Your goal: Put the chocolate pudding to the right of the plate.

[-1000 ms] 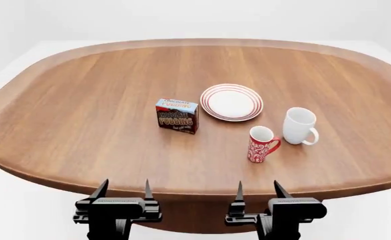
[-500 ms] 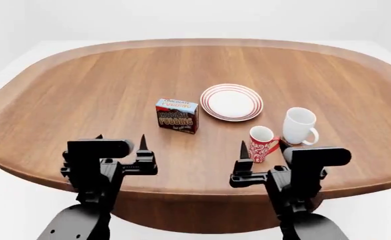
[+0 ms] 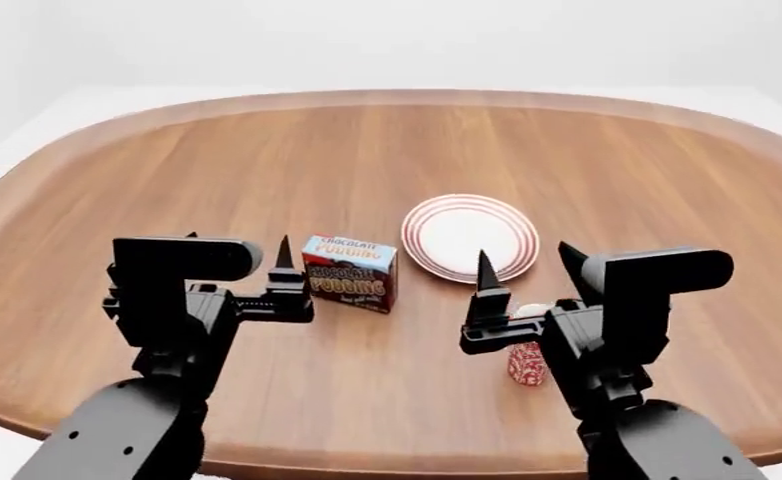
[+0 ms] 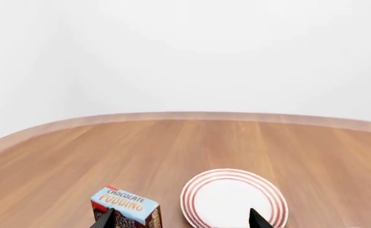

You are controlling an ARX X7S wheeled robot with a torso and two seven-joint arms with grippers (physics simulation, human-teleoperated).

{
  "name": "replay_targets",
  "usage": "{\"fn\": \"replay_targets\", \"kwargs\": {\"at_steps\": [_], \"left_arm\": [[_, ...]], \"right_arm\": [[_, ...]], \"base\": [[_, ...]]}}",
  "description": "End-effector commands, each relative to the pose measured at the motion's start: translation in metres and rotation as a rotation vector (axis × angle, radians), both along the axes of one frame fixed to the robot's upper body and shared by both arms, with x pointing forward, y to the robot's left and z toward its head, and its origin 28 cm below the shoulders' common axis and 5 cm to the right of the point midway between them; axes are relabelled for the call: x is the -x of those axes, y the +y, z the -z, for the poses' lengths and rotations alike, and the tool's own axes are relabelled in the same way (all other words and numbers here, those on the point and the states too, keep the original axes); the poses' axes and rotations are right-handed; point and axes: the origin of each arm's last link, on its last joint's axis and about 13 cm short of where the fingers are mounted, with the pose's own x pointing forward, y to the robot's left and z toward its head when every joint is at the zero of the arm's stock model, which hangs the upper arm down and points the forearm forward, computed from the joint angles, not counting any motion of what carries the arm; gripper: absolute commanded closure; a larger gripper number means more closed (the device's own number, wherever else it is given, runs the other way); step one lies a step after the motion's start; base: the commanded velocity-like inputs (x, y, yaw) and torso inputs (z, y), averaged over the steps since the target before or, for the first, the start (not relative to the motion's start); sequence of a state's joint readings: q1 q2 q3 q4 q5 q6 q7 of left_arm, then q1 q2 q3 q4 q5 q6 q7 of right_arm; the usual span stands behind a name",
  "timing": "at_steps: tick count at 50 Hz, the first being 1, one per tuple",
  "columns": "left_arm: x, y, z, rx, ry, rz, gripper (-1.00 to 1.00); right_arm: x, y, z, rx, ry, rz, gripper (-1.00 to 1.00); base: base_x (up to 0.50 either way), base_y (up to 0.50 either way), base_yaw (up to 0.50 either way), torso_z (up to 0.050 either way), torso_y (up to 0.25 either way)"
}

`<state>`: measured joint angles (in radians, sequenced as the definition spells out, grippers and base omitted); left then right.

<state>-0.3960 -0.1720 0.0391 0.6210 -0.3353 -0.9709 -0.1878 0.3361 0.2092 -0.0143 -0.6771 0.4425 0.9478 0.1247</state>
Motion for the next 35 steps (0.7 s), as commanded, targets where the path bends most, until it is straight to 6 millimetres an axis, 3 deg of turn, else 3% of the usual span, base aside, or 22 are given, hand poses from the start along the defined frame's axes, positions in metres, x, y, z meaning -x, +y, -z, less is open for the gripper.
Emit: {"fn": "replay_targets", "kwargs": {"at_steps": [1, 35], "left_arm": [[-0.0006, 0.0009, -0.0019, -0.005, 0.0, 0.0, -1.0], [-0.0028, 0.0021, 0.001, -0.005, 0.003, -0.003, -1.0]], "right_arm": [[0.0003, 0.0002, -0.0028, 0.003, 0.001, -0.011, -1.0], [0.0001, 0.0007, 0.0047, -0.008, 0.025, -0.026, -1.0]], "base": [[0.5, 0.0, 0.0, 0.0, 0.0], [0.5, 0.0, 0.0, 0.0, 0.001]]}}
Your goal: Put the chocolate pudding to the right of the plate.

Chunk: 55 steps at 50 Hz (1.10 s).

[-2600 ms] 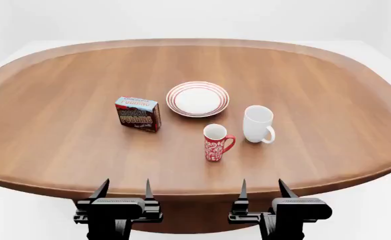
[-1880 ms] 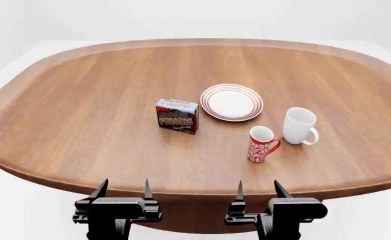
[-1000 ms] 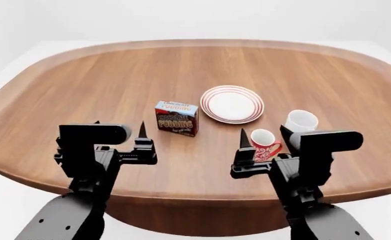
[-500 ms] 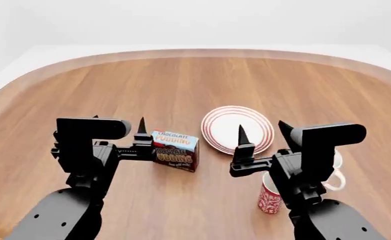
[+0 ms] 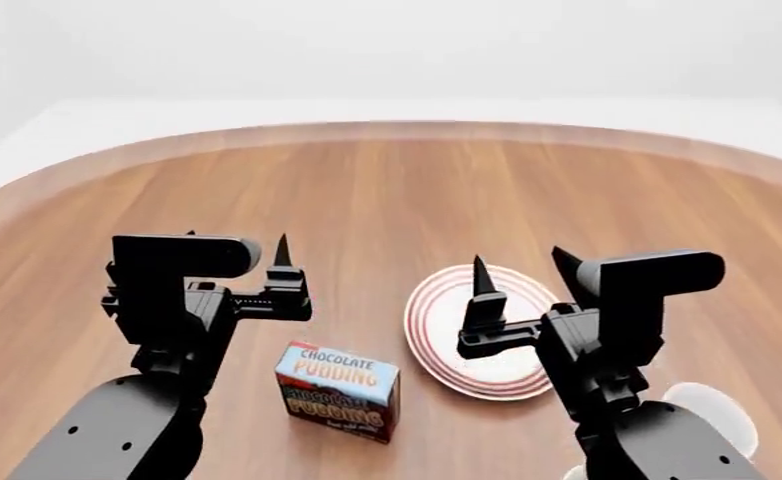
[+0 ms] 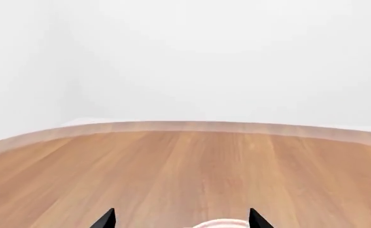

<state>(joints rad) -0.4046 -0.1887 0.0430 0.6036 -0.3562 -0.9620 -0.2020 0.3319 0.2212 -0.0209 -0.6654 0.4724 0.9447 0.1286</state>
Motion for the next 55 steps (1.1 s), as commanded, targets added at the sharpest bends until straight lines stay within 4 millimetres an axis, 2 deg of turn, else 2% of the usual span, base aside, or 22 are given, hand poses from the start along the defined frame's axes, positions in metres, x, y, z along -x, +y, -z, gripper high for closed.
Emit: {"fn": "replay_targets", "kwargs": {"at_steps": [1, 18, 31, 35, 40, 45, 55], "left_arm": [[-0.001, 0.0, 0.001, -0.001, 0.001, 0.001, -1.0], [0.0, 0.0, 0.0, -0.004, -0.002, 0.002, -1.0], [0.0, 0.0, 0.001, -0.005, -0.001, 0.002, -1.0], [0.0, 0.0, 0.001, -0.004, 0.001, 0.001, -1.0], [-0.001, 0.0, 0.002, -0.006, 0.003, 0.002, -1.0], [-0.001, 0.001, 0.002, -0.005, 0.002, 0.0, -1.0], [-0.002, 0.001, 0.002, -0.007, 0.006, -0.001, -1.0]], "right_arm": [[0.0, 0.0, 0.002, -0.003, 0.007, -0.005, -1.0], [-0.001, 0.001, 0.002, -0.009, 0.019, -0.005, -1.0], [0.001, 0.001, -0.001, 0.003, 0.015, -0.014, -1.0], [0.002, 0.001, -0.003, 0.055, 0.041, 0.011, -1.0], [0.01, 0.002, -0.012, 0.16, 0.056, -0.037, -1.0], [0.011, -0.001, -0.018, 0.185, 0.066, -0.012, -1.0], [0.015, -0.008, -0.032, 0.195, 0.151, -0.119, -1.0]], "base": [[0.5, 0.0, 0.0, 0.0, 0.0], [0.49, 0.0, 0.0, 0.0, 0.001], [0.0, 0.0, 0.0, 0.0, 0.0], [0.0, 0.0, 0.0, 0.0, 0.0], [0.0, 0.0, 0.0, 0.0, 0.0], [0.0, 0.0, 0.0, 0.0, 0.0], [0.0, 0.0, 0.0, 0.0, 0.0]]}}
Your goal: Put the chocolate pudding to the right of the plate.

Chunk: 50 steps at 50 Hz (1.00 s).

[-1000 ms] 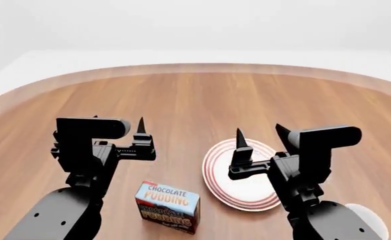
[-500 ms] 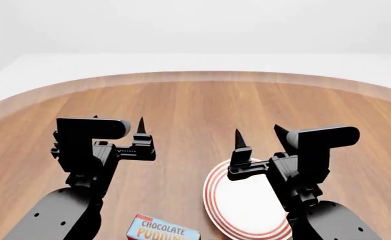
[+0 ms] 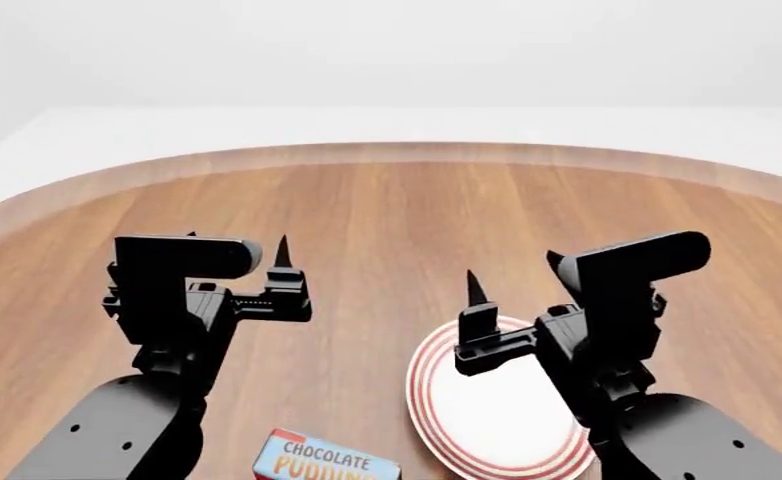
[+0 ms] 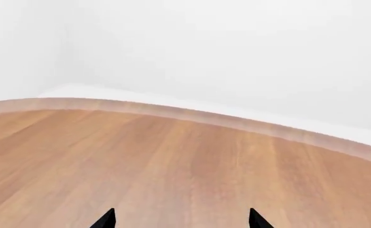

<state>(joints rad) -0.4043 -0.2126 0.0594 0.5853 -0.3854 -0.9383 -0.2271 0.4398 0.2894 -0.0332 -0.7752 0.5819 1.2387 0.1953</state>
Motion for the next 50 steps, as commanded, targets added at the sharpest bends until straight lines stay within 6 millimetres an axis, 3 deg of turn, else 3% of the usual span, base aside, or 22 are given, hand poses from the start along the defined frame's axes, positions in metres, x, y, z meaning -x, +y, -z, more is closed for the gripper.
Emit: {"fn": "replay_targets", "kwargs": {"at_steps": [1, 24, 32, 33, 50], "left_arm": [[-0.001, 0.0, 0.001, -0.002, 0.003, -0.002, -1.0], [-0.002, 0.001, 0.002, -0.004, 0.01, -0.003, -1.0], [-0.002, 0.001, 0.002, -0.006, 0.01, -0.004, -1.0], [-0.002, 0.0, 0.004, -0.008, 0.014, -0.003, -1.0], [-0.002, 0.0, 0.005, -0.008, 0.019, -0.004, -1.0]], "right_arm": [[0.005, -0.006, -0.014, 0.056, 0.08, -0.079, -1.0], [0.004, -0.019, -0.025, 0.077, 0.237, -0.27, -1.0], [0.013, -0.013, -0.026, 0.135, 0.269, -0.417, -1.0], [0.012, -0.01, -0.018, 0.147, 0.294, -0.451, -1.0], [0.017, -0.006, -0.015, 0.19, 0.299, -0.538, -1.0]], "base": [[0.0, 0.0, 0.0, 0.0, 0.0], [0.0, 0.0, 0.0, 0.0, 0.0], [0.0, 0.0, 0.0, 0.0, 0.0], [0.0, 0.0, 0.0, 0.0, 0.0], [0.0, 0.0, 0.0, 0.0, 0.0]]}}
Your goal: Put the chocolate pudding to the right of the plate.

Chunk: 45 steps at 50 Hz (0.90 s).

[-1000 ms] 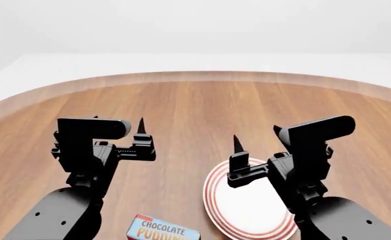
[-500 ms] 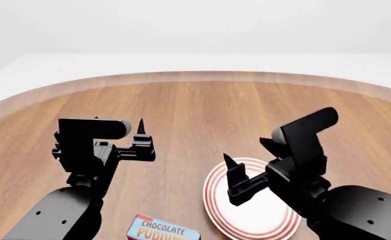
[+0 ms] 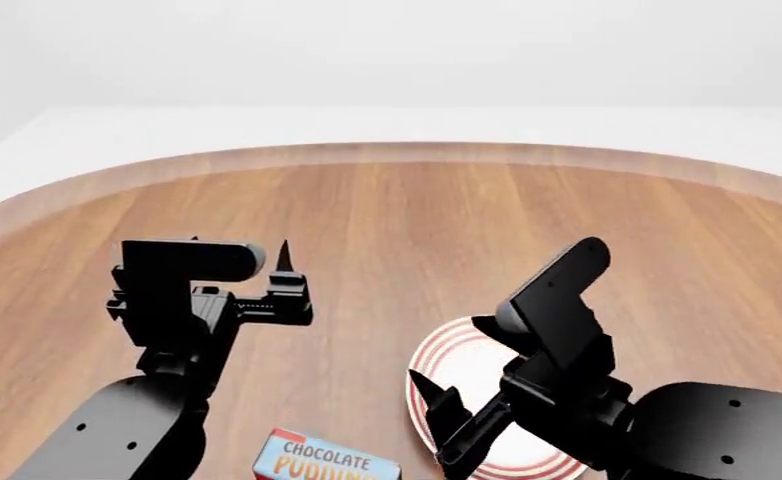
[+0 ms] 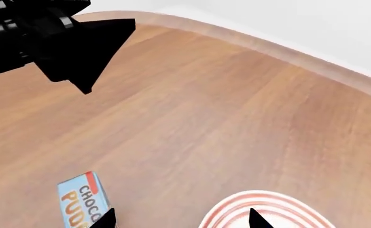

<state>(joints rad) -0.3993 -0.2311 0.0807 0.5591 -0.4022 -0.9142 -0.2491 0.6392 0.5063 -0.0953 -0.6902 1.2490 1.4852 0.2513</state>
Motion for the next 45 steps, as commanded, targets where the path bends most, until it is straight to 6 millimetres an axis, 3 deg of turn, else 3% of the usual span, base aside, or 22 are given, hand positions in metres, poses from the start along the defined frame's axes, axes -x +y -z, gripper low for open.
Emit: {"fn": "replay_targets", "kwargs": {"at_steps": [1, 25, 45], "left_arm": [[0.0, 0.0, 0.001, -0.002, 0.003, -0.001, -1.0], [0.0, 0.0, 0.0, -0.005, 0.003, 0.0, -1.0], [-0.001, 0.0, 0.003, -0.006, 0.007, -0.003, -1.0]], "right_arm": [[0.005, 0.004, 0.004, 0.033, 0.019, -0.099, -1.0], [0.015, 0.016, 0.027, 0.127, 0.149, -0.276, -1.0], [-0.001, 0.024, 0.035, 0.157, 0.2, -0.286, -1.0]], "base": [[0.0, 0.0, 0.0, 0.0, 0.0], [0.0, 0.0, 0.0, 0.0, 0.0], [0.0, 0.0, 0.0, 0.0, 0.0]]}}
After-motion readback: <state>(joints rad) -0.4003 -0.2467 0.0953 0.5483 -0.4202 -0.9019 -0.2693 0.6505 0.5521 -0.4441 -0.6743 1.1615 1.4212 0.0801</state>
